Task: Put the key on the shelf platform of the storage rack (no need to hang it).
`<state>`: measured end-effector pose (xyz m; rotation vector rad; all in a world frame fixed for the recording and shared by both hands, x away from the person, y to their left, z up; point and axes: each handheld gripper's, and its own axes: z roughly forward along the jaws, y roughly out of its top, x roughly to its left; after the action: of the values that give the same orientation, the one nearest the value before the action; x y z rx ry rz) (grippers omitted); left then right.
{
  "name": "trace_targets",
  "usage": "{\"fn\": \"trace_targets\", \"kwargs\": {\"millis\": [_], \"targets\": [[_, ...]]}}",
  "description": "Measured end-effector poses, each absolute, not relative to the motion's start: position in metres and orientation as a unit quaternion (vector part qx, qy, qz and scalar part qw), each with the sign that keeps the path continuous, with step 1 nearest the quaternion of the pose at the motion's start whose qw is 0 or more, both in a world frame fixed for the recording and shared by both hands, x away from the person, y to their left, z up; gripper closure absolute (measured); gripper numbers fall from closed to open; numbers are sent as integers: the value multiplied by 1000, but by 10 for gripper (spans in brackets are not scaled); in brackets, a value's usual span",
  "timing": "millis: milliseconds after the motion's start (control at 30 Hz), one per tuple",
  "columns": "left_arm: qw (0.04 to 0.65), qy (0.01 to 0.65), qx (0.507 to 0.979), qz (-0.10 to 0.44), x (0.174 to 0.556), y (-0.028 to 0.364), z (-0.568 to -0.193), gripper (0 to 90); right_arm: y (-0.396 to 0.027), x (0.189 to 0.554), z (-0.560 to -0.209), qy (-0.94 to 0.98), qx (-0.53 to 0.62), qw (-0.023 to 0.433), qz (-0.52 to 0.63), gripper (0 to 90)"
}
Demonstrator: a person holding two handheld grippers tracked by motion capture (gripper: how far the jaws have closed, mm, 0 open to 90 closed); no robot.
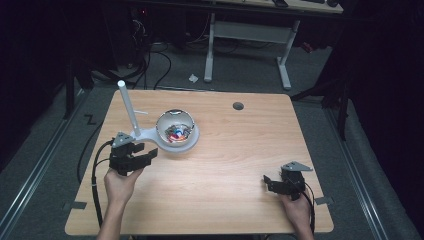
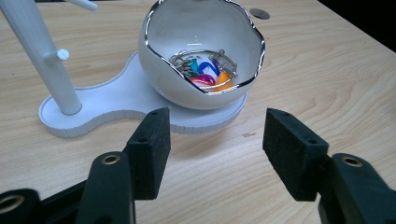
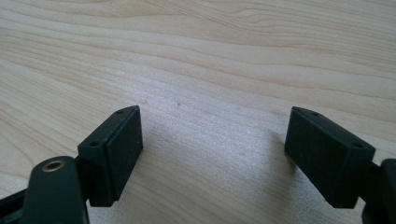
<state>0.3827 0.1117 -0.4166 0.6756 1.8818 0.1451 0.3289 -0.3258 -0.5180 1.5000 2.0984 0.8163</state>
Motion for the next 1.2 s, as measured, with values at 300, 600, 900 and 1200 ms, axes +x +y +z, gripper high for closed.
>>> {"fn": "trace_targets", "kwargs": {"millis": [300, 600, 900, 1200], "targets": [[531, 801, 271, 55, 376, 116, -425, 419, -326, 329, -518, 757, 541, 216, 295, 192], [519, 808, 273, 62, 372, 115, -441, 419, -326, 329, -518, 757, 541, 216, 295, 193], [528, 800, 269, 87, 374, 110, -458, 419, -326, 329, -518, 757, 541, 216, 295, 193], [492, 819, 283, 86, 369, 107, -473, 417, -326, 329, -518, 757, 542, 216, 295, 193]]}}
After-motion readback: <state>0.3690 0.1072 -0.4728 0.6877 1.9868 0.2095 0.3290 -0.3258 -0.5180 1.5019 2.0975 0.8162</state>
